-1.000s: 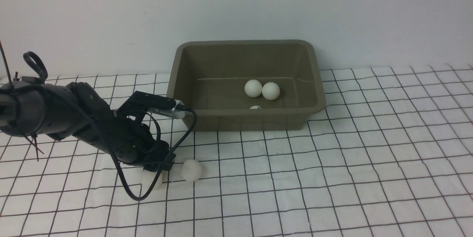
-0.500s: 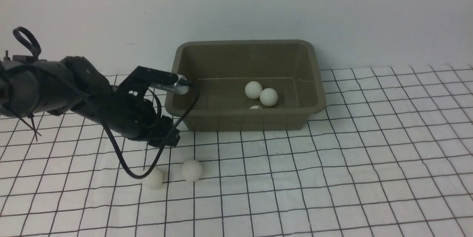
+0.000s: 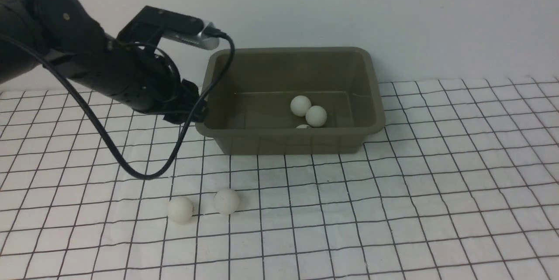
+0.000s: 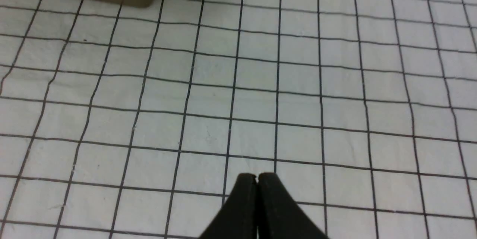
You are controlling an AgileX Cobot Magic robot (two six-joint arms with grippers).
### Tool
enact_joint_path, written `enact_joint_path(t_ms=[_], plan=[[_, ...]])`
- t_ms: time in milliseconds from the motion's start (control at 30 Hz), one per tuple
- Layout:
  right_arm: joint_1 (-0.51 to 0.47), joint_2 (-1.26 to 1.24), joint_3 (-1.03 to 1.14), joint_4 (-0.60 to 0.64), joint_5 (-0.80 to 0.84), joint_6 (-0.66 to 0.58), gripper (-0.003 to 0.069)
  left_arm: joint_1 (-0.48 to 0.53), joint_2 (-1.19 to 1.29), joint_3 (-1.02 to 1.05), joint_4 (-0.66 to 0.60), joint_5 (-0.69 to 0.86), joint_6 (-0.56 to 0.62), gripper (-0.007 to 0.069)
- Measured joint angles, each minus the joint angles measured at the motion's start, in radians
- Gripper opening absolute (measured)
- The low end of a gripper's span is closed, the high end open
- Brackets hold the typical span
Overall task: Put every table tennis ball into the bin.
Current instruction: Use the left arm to put the table tennis ball into the box
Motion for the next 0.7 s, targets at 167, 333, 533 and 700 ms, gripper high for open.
enact_joint_path(t_ms=[167,333,533,700], plan=[[0.000,-0.001,0.001,0.043,-0.006,-0.007,-0.0016,-0.008,0.174,-0.156,-0.003,-0.014,-0.013,0.0358],[0.000,-0.001,0.001,0.076,-0.006,-0.009,-0.0016,-0.008,0.311,-0.278,-0.004,-0.018,0.006,0.0382],[0.000,-0.001,0.001,0.072,-0.006,-0.010,-0.0016,-0.008,0.382,-0.356,0.005,0.031,0.033,0.0502],[0.000,-0.001,0.001,0.019,-0.006,-0.010,-0.0016,-0.008,0.328,-0.435,0.031,0.202,0.060,0.0449]])
